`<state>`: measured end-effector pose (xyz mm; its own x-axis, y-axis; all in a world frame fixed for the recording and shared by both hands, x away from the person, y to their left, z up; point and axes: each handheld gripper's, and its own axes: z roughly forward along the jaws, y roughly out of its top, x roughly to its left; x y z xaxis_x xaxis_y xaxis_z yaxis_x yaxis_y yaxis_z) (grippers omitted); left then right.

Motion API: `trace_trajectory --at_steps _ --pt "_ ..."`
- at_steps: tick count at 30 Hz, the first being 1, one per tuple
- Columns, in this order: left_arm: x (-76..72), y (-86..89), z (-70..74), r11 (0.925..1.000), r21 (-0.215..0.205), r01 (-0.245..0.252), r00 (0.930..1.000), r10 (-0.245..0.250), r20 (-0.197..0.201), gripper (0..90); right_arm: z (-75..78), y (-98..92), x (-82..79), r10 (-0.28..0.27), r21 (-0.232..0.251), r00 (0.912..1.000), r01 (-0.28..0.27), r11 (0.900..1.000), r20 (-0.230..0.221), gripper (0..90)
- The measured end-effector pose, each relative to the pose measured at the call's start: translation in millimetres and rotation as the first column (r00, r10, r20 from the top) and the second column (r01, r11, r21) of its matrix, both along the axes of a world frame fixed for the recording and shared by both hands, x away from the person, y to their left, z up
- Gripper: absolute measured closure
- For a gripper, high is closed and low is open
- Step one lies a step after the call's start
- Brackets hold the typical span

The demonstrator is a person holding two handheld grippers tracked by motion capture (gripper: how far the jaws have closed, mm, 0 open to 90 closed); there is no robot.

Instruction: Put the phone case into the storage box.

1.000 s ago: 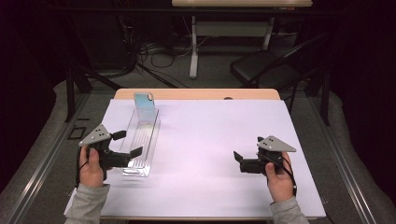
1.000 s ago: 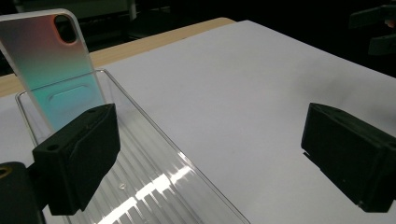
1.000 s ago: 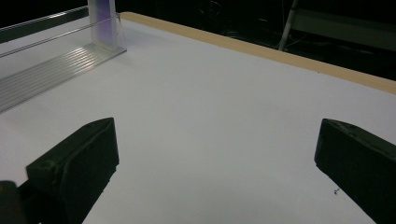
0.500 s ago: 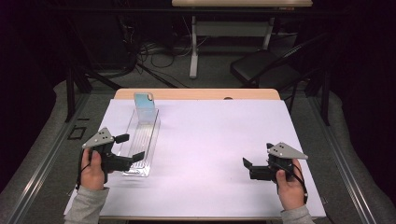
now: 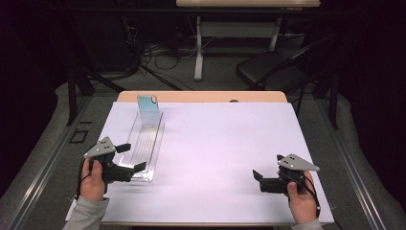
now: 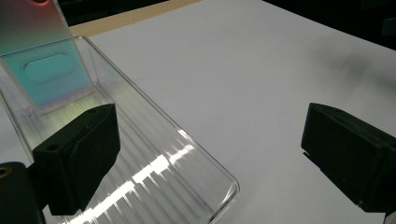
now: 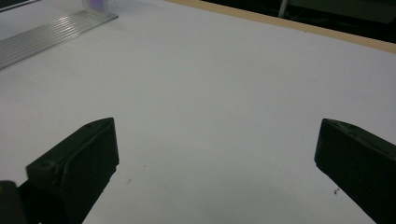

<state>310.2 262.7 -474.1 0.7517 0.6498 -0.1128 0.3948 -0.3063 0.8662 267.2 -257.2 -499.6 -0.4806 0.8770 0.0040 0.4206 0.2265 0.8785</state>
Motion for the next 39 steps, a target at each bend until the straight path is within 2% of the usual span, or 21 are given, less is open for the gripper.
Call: trace_trajectory --at_steps 5,11,22,28,39 --pt "-2.5 5.2 -5.4 0.9998 -0.008 -0.016 0.9999 0.016 -0.002 4.9 -3.7 -4.1 -2.7 -0.013 -0.001 0.9999 0.013 1.0 -0.008 0.0" --pt "-4.2 9.2 -10.3 0.9996 0.006 -0.029 0.9996 0.029 -0.002 4.9 -7.9 -9.2 -5.3 -0.029 0.004 0.9996 0.029 1.0 0.001 0.0" --pt "-5.3 18.0 -15.6 0.9973 -0.016 -0.071 0.9975 0.071 0.002 4.9 -14.9 -14.9 -6.6 -0.058 0.016 0.9983 0.058 0.998 0.002 0.0" --pt "-6.0 22.0 -17.8 0.9945 -0.034 -0.099 0.9951 0.099 0.002 4.9 -18.7 -14.5 -5.7 -0.056 0.011 0.9984 0.056 0.998 -0.002 0.0" --pt "-5.5 27.3 -21.8 0.9917 -0.042 -0.122 0.9925 0.122 -0.007 4.9 -23.3 -17.8 -4.8 -0.071 0.028 0.9974 0.071 0.997 -0.009 0.0"
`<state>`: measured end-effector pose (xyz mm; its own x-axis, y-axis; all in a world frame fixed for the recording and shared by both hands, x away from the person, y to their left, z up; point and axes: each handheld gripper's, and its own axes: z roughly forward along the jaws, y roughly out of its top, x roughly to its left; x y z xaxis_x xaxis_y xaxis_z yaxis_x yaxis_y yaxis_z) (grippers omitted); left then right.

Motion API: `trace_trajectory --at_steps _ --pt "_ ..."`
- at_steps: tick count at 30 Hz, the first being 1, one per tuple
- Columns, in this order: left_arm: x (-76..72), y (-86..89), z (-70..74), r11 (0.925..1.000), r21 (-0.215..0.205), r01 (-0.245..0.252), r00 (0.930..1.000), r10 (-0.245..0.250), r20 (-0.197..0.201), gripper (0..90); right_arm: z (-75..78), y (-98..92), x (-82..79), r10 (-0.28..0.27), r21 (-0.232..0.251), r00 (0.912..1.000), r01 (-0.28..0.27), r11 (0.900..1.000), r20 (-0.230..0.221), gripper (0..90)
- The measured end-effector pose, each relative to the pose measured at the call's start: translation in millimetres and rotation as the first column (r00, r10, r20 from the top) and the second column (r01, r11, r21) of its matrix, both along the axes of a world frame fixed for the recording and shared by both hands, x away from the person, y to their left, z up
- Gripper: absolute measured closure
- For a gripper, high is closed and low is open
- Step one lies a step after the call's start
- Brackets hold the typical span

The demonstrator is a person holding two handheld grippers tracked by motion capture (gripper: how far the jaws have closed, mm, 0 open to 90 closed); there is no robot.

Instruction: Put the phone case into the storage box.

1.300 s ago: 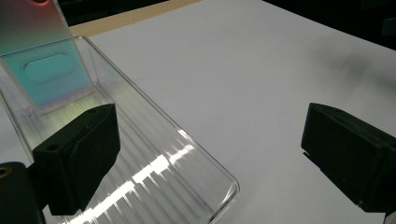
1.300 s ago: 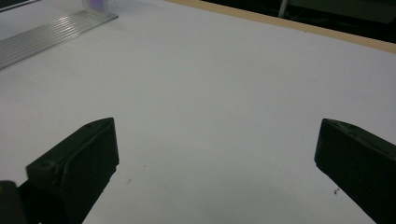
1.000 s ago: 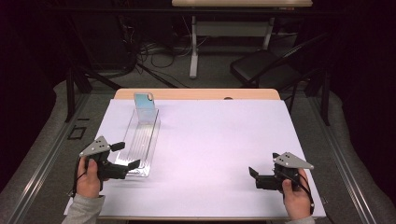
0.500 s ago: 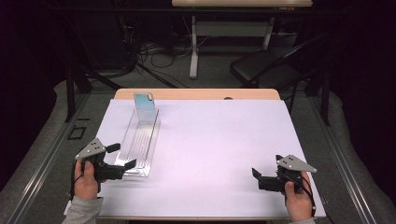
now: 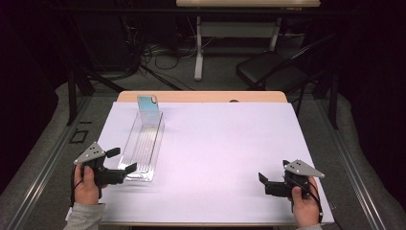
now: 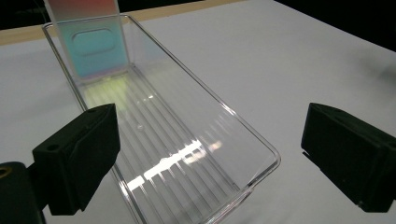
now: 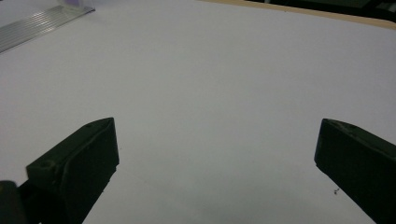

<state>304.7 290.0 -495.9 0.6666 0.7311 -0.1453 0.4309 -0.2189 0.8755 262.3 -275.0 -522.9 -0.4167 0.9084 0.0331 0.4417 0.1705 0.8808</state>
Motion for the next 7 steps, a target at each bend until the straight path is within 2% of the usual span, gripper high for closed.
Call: trace_trajectory --at_steps 7 --pt "0.1 2.0 -0.1 0.9999 -0.009 -0.01 0.9999 0.01 -0.002 4.9 -2.0 -0.5 0.4 -0.003 0.006 0.9999 0.004 1.0 -0.01 0.0"
